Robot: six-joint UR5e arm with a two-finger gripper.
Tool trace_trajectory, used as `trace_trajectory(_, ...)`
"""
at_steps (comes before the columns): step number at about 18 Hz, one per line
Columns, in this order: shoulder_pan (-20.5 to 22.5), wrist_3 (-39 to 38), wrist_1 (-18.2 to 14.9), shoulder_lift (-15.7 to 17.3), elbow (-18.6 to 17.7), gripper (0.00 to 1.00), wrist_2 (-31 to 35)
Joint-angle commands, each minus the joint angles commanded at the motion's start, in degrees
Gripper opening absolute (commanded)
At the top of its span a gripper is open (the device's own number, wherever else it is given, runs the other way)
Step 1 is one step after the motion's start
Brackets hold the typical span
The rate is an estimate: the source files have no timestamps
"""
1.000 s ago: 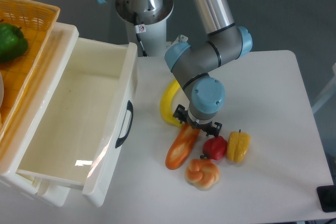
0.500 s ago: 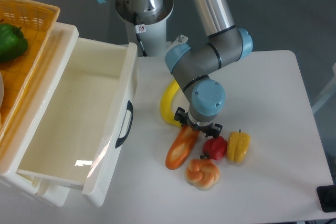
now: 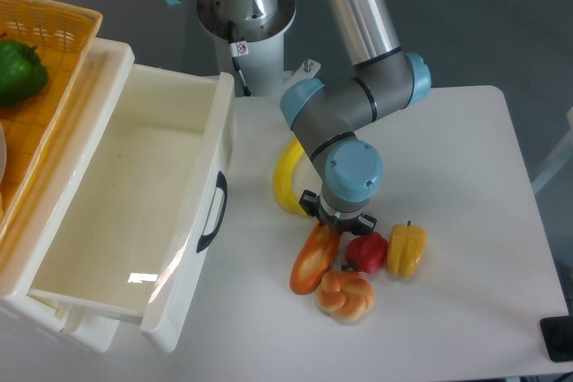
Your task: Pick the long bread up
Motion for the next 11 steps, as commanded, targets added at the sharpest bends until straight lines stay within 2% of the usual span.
trace_trajectory(6, 0.1, 0.4, -0.4, 0.5, 1.1, 0.0, -0.3)
trace_trajectory(11, -1.0, 2.3, -5.2, 2.5, 5.8, 0.0, -0.4)
